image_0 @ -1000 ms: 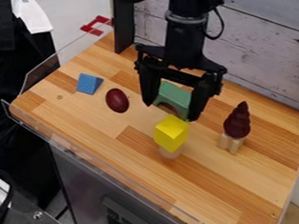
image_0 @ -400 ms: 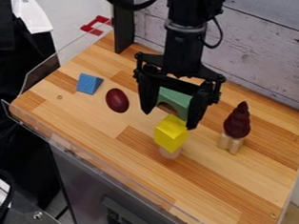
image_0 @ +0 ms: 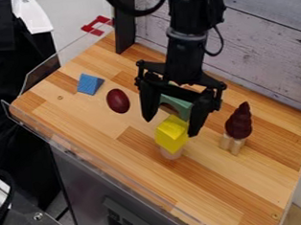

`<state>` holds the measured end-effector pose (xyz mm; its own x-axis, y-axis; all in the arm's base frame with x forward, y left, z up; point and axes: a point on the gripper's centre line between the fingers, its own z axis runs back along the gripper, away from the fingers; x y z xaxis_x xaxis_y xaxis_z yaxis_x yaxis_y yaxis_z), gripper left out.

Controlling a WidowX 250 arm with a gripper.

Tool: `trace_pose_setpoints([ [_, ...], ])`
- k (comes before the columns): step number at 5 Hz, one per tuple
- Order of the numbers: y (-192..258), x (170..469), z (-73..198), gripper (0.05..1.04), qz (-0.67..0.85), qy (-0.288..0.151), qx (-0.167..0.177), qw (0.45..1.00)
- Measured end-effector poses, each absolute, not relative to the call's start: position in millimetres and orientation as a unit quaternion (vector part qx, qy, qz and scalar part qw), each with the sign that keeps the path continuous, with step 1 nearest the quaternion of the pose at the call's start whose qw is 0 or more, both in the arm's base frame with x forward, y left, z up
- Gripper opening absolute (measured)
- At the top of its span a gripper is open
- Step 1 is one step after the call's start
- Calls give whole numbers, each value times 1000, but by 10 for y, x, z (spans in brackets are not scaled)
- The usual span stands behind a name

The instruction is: Put the yellow cube on top of the green arch

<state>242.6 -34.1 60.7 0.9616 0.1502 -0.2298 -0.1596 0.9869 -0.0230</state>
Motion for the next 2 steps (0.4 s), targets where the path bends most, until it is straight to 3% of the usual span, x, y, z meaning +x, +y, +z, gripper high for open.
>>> trace_pose_setpoints([
  [2, -364, 2329, 453, 958, 89, 144, -30, 985],
])
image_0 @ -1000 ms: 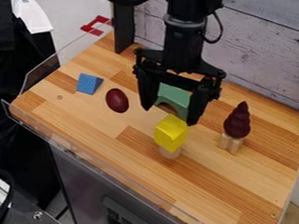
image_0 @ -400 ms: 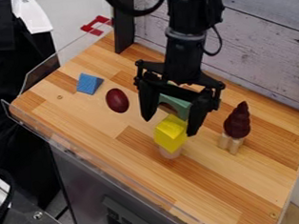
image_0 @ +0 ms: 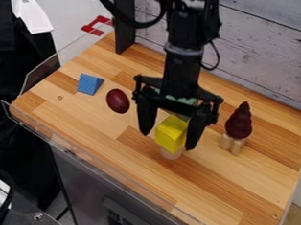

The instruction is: Put the yellow cube on top of the green arch

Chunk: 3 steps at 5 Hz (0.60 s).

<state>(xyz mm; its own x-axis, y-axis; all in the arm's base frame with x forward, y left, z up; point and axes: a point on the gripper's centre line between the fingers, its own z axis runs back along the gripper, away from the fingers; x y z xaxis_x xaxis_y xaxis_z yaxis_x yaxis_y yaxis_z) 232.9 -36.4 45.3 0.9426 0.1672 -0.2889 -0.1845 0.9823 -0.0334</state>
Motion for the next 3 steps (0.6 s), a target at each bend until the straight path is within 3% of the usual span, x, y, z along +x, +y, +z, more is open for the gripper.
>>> trace_pose_setpoints([
  [1, -363, 2328, 419, 687, 97, 141, -37, 985],
  [2, -361, 2334, 419, 572, 103, 139, -39, 984],
  [3, -334, 2340, 465, 572, 112, 147, -26, 982],
])
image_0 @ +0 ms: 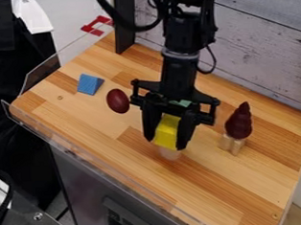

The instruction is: Put the yellow cube on top of the green arch

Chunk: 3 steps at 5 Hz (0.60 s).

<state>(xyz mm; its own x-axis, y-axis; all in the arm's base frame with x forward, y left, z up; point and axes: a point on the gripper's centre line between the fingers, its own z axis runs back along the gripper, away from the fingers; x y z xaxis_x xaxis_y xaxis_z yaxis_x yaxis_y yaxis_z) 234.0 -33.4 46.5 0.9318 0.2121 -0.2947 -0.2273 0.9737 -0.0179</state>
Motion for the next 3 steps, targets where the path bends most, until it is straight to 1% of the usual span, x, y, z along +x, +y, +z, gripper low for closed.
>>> trace_pose_setpoints([
  [2, -234, 2826, 956, 572, 121, 65, -30, 990],
  [3, -82, 2991, 961, 572, 137, 57, -32, 988],
])
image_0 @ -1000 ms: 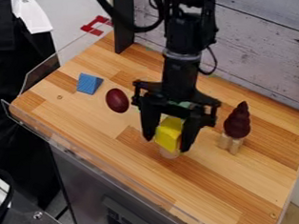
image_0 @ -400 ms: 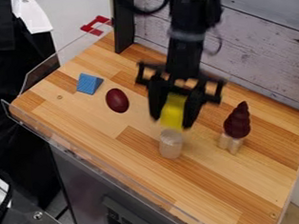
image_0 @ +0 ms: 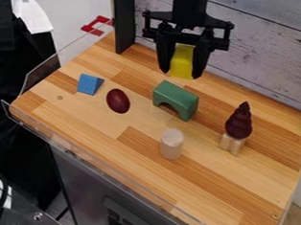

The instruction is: Put the yellow cube on top of the green arch

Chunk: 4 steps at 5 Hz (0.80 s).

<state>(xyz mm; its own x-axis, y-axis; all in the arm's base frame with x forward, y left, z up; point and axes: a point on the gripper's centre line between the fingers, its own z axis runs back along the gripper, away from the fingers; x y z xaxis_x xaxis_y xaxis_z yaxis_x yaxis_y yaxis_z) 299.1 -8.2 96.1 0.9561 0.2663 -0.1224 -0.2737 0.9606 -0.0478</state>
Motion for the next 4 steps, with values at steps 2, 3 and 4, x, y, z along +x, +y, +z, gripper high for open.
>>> trace_pose_setpoints([
  [2, 147, 3114, 677, 572, 147, 93, -34, 984],
  [3, 128, 3178, 516, 572, 125, 109, -21, 986],
  [4, 10, 3225, 441, 572, 100, 118, -20, 988],
])
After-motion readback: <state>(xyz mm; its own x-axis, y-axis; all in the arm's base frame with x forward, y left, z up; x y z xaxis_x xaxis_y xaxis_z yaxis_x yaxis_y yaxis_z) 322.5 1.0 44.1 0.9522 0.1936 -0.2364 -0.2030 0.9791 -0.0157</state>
